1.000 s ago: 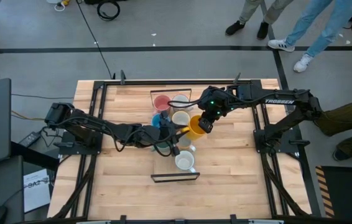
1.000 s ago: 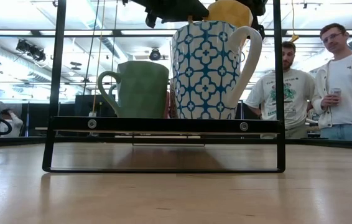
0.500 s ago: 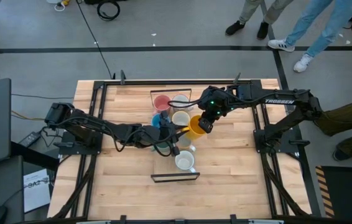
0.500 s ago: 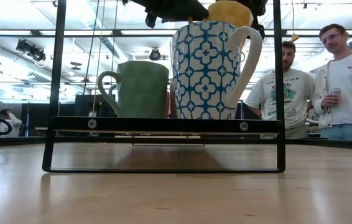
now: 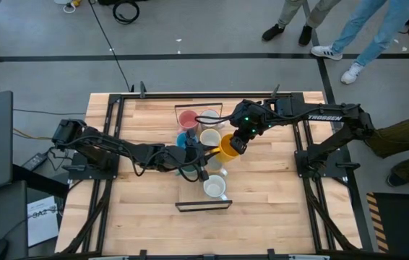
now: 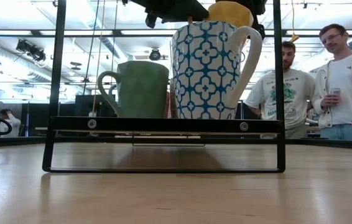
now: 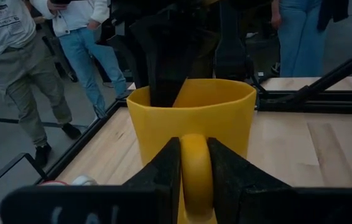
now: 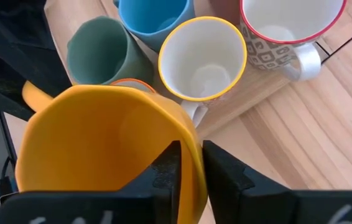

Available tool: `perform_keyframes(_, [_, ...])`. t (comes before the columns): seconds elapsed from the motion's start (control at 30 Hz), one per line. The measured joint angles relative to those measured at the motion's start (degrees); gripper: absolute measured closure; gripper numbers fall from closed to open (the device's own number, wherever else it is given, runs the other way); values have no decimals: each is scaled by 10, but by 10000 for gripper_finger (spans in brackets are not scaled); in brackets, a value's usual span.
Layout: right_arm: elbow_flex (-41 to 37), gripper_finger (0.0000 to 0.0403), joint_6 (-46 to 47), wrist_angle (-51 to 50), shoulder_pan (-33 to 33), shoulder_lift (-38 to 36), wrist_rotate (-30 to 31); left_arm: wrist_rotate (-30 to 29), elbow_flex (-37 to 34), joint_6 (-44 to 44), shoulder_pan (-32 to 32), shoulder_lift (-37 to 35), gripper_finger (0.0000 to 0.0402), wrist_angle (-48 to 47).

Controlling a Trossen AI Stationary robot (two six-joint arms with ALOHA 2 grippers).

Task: Place coffee mugs
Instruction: Put the yellow mug on the shelf

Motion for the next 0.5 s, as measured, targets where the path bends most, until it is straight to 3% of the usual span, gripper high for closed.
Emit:
perform_keyframes(0.17, [0,314,-1,2,0,0,0,-1,0,0,0,0,339,0])
perform_keyframes(0.5, [0,240,-1,15,-3,0,0,-1,0,-1,0,0,339,1])
